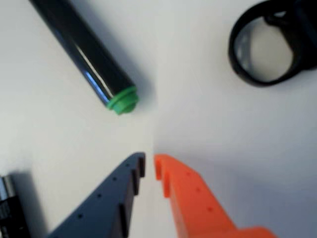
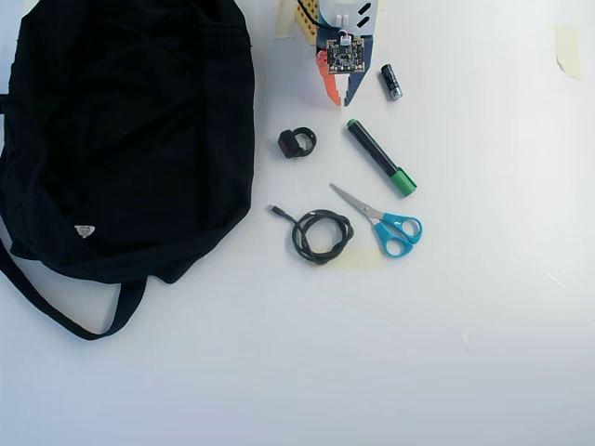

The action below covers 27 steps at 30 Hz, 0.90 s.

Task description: Put the bike light into the black bag

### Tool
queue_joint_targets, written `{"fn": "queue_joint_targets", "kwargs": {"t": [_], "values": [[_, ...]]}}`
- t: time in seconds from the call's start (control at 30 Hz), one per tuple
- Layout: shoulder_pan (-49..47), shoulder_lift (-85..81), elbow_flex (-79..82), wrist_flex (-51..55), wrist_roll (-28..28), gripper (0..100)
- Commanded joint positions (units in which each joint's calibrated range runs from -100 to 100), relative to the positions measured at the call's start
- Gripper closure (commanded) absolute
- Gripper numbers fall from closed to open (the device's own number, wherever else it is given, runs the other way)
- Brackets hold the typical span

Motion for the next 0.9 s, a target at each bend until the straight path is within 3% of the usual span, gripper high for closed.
{"fn": "queue_joint_targets", "kwargs": {"t": [0.0,0.6,0.77,0.87], "values": [[0.30,-0.66,1.48,1.55,0.25,98],[0.23,-0.33,1.48,0.43,0.14,98],[-0.37,0.91,0.49,-10.85,0.25,98],[-0.37,6.39,-2.74,-23.69,-0.17,98]]}}
